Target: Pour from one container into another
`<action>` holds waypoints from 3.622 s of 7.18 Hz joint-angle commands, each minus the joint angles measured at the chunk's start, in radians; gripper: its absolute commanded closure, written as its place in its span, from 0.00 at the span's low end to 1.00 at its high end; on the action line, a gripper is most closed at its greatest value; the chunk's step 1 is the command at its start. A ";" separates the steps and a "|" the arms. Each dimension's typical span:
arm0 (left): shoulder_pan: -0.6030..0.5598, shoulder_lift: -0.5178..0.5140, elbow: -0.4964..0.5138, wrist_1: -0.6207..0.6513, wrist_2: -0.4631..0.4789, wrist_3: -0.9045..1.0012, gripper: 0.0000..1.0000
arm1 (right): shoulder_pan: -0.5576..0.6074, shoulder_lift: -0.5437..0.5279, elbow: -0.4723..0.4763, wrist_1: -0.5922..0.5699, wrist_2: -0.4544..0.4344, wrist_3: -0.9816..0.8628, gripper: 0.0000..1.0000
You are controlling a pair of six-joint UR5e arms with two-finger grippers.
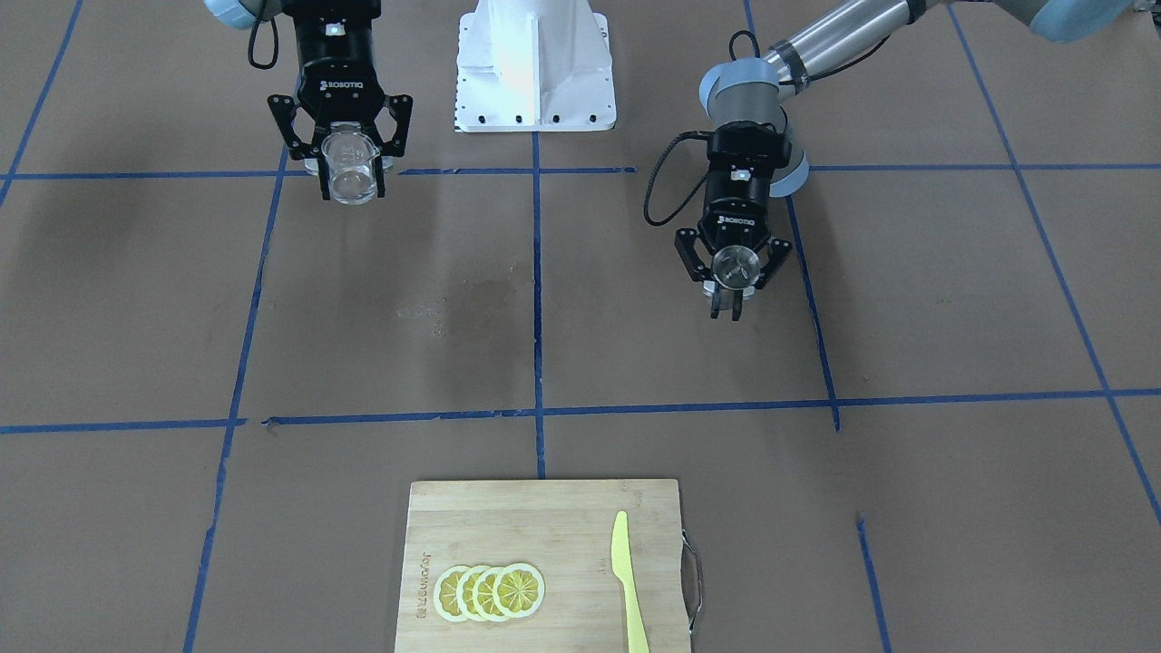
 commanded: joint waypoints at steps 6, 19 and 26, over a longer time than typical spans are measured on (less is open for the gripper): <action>-0.059 0.174 0.001 0.080 -0.066 -0.266 1.00 | 0.018 -0.040 0.012 -0.002 0.032 0.041 1.00; -0.046 0.274 -0.010 0.232 0.074 -0.750 1.00 | 0.024 -0.040 0.014 0.000 0.030 0.043 1.00; -0.023 0.274 0.014 0.360 0.200 -0.791 1.00 | 0.024 -0.040 0.011 0.000 0.028 0.044 1.00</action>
